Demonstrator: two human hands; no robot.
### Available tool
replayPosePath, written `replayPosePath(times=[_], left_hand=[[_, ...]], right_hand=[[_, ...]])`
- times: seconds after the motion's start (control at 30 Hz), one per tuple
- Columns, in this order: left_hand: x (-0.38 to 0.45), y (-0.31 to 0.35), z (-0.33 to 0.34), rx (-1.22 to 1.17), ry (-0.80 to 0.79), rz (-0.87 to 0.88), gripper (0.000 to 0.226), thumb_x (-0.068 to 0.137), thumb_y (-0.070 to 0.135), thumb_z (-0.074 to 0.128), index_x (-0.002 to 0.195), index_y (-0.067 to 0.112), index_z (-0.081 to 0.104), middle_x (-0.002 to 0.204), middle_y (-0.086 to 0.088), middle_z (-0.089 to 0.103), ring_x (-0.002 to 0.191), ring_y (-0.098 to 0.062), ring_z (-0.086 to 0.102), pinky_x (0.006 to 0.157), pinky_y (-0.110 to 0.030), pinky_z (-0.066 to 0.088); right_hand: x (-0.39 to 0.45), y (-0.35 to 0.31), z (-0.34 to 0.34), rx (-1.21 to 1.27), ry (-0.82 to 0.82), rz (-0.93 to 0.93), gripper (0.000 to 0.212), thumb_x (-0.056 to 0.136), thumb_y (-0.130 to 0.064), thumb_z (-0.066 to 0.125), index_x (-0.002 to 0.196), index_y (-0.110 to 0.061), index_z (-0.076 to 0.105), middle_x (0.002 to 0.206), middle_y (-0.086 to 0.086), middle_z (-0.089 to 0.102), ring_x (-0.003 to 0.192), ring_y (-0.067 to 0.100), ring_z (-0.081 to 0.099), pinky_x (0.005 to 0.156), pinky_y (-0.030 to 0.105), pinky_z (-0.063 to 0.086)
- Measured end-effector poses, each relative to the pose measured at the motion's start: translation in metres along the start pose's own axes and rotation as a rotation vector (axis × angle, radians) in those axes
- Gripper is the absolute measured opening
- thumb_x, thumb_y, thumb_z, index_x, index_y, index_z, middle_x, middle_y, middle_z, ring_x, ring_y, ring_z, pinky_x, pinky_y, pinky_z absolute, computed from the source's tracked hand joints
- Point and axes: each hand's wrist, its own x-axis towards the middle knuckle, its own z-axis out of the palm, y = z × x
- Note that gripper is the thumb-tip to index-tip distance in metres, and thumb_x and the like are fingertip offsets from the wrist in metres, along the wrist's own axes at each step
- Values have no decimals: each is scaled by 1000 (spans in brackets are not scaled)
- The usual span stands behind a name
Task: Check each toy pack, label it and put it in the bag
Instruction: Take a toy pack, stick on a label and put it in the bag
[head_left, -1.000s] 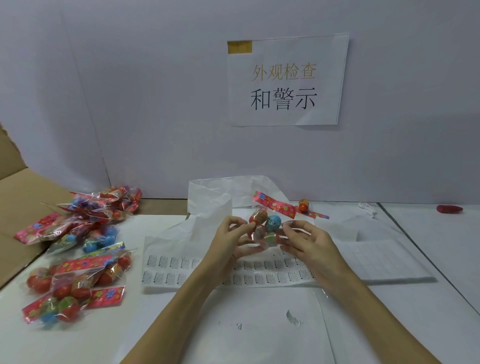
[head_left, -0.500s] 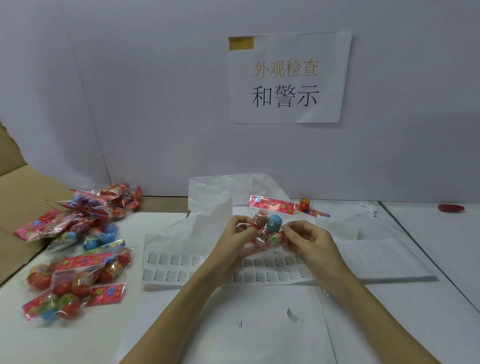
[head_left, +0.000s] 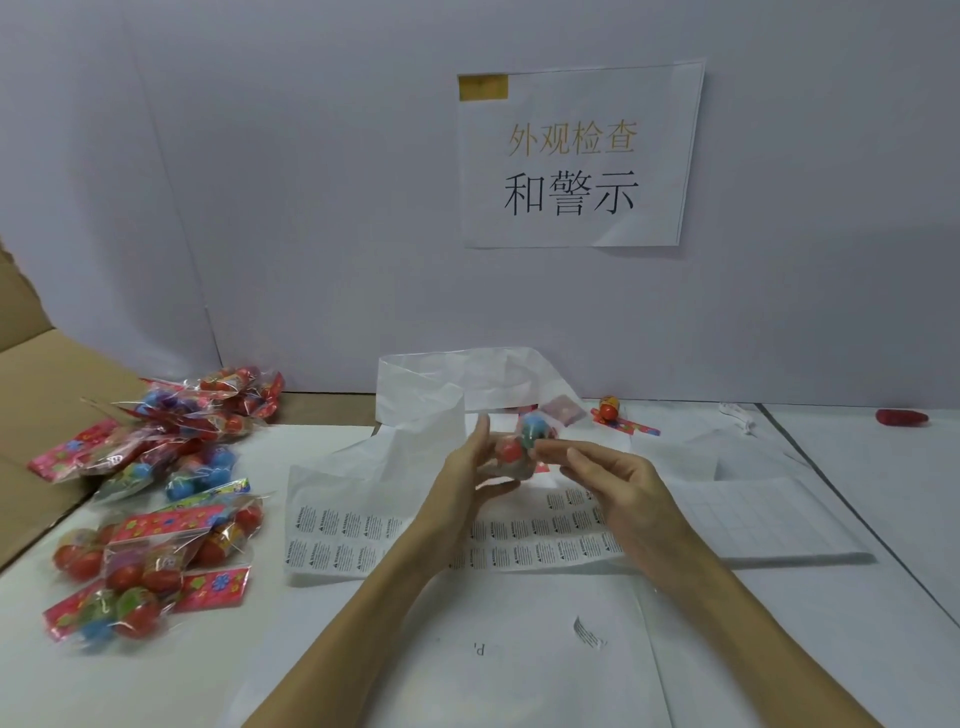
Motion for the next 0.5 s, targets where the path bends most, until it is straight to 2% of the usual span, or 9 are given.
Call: replayPosePath(times=[0.07, 0.13, 0.2, 0.3, 0.4, 0.5], left_hand=[[-1, 3, 0, -54, -62, -44, 62, 104, 62, 40, 127, 13, 71, 120, -12, 75, 115, -27, 72, 101, -42, 57], [0, 0, 1, -87, -74, -20, 53, 102, 49, 58, 129, 4, 65, 119, -20, 74, 114, -34, 72, 102, -51, 56], [1, -3, 1, -151, -82, -14, 47, 104, 35, 62, 131, -3, 59, 118, -26, 73, 113, -40, 71, 102, -57, 55], [0, -2, 4, -184, -138, -16, 45, 107, 35, 55, 136, -1, 57, 123, -25, 71, 117, -40, 69, 103, -53, 55], [-1, -2, 5, -176, -166, -18, 45, 109, 38, 50, 134, 2, 59, 123, -22, 72, 118, -36, 70, 100, -47, 58], [-3, -1, 6, -111, -150, -2, 42, 108, 39, 52, 134, 8, 61, 121, -18, 74, 116, -32, 71, 99, -45, 59]], right_hand=[[0, -3, 0, -28, -73, -15, 35, 105, -40, 54, 126, -21, 75, 135, 1, 70, 139, 16, 55, 121, 39, 30], [0, -7, 0, 128, -89, -25, 39, 107, -38, 52, 125, -12, 75, 135, 11, 70, 138, 23, 56, 121, 33, 38], [1, -8, 0, 236, 27, -48, 32, 104, -32, 59, 117, -9, 77, 124, 18, 73, 128, 30, 64, 114, 30, 46], [1, -5, 0, 89, 262, -65, 20, 91, -32, 73, 108, -24, 79, 108, 8, 78, 110, 29, 73, 97, 34, 59], [-1, -4, 4, -61, 258, -42, 28, 85, -35, 79, 112, -32, 74, 108, -1, 77, 107, 17, 73, 90, 26, 59], [-1, -6, 6, -162, 242, -39, 31, 88, -24, 81, 116, -31, 70, 105, -7, 78, 103, 10, 73, 83, 17, 57]])
